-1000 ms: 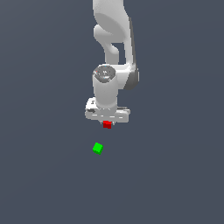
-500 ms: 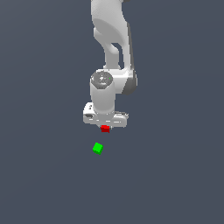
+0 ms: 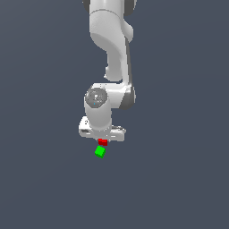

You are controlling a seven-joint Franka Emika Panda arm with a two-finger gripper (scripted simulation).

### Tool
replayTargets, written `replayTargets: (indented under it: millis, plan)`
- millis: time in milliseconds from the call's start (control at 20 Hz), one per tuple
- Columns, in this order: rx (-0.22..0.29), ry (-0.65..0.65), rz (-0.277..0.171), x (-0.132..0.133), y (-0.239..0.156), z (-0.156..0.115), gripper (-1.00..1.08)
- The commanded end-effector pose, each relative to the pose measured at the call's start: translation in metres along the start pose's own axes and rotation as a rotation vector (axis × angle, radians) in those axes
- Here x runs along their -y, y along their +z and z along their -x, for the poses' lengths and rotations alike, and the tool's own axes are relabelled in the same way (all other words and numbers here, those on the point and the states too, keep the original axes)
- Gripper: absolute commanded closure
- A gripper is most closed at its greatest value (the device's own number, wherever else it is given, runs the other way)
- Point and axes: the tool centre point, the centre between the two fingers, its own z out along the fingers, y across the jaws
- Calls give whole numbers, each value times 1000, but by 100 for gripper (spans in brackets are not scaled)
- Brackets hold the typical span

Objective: Stack the red cube on top of the green cube.

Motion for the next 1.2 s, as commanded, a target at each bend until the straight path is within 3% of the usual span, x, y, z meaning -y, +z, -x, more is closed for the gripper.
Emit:
replayTargets:
  millis: [0, 700, 750, 1150]
  plan:
    - [-1, 0, 0, -4, 6, -11, 108]
    - [-1, 0, 0, -13, 18, -37, 108]
    - [-1, 0, 0, -13, 18, -37, -92]
    - [-1, 0, 0, -13, 18, -37, -92]
